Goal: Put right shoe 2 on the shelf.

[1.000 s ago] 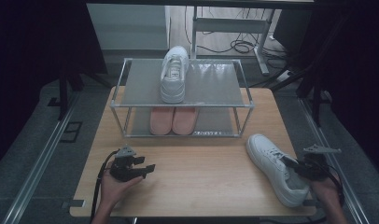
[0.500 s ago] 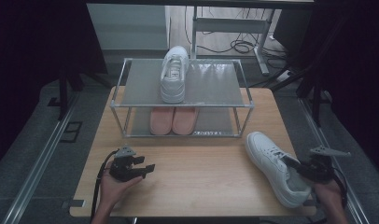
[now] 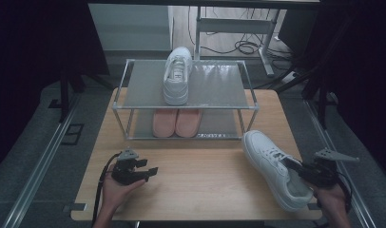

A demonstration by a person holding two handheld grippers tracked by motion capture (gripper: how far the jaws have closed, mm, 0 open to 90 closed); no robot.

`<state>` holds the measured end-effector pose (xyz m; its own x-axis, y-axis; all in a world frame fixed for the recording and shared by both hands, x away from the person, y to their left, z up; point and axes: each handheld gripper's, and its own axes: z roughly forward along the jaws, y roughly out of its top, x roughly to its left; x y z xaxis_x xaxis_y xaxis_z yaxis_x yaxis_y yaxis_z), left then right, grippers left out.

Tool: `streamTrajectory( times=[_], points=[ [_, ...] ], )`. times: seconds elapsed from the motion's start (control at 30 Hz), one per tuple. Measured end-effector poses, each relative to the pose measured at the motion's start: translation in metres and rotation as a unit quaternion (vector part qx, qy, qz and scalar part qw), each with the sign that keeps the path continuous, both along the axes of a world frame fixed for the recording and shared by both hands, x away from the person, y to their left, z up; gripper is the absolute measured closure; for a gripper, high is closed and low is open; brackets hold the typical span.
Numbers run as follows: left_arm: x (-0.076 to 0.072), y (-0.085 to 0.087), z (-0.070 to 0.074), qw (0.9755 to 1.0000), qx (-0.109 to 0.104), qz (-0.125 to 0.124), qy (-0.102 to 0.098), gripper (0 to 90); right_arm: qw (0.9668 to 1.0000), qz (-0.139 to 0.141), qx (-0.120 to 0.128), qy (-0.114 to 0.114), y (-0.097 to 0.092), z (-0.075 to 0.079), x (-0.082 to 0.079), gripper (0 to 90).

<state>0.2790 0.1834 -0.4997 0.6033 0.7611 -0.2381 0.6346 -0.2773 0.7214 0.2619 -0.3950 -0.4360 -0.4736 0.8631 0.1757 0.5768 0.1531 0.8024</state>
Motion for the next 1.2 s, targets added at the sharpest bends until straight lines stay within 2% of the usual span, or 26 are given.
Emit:
streamTrajectory(
  times=[0.4, 0.67, 0.77, 1.03, 1.1, 1.2],
  points=[
    [0.0, 0.0, -0.001, 1.0, -0.001, 0.001, 0.002, 40.4, 0.9983, 0.043, 0.038, -0.007, 0.024, 0.015, 0.003, 82.2],
    [0.001, 0.001, -0.001, 1.0, -0.001, 0.002, 0.001, 40.4, 0.9975, 0.054, 0.039, -0.02, 0.042, 0.022, 0.007, 82.3],
    [0.0, 0.001, -0.002, 1.0, -0.001, 0.002, 0.003, 40.4, 0.9963, 0.065, 0.05, -0.025, 0.051, 0.028, 0.01, 82.3],
    [0.001, 0.0, -0.002, 1.0, 0.004, 0.001, 0.002, 40.4, 0.9938, 0.085, 0.059, -0.041, 0.067, 0.046, 0.014, 82.2],
    [0.0, 0.0, -0.002, 1.0, 0.003, 0.002, 0.003, 40.4, 0.9922, 0.092, 0.073, -0.042, 0.075, 0.051, 0.019, 82.2],
    [0.001, 0.0, -0.002, 1.0, 0.006, 0.003, 0.0, 40.4, 0.991, 0.1, 0.074, -0.049, 0.082, 0.057, 0.023, 82.1]
  ],
)
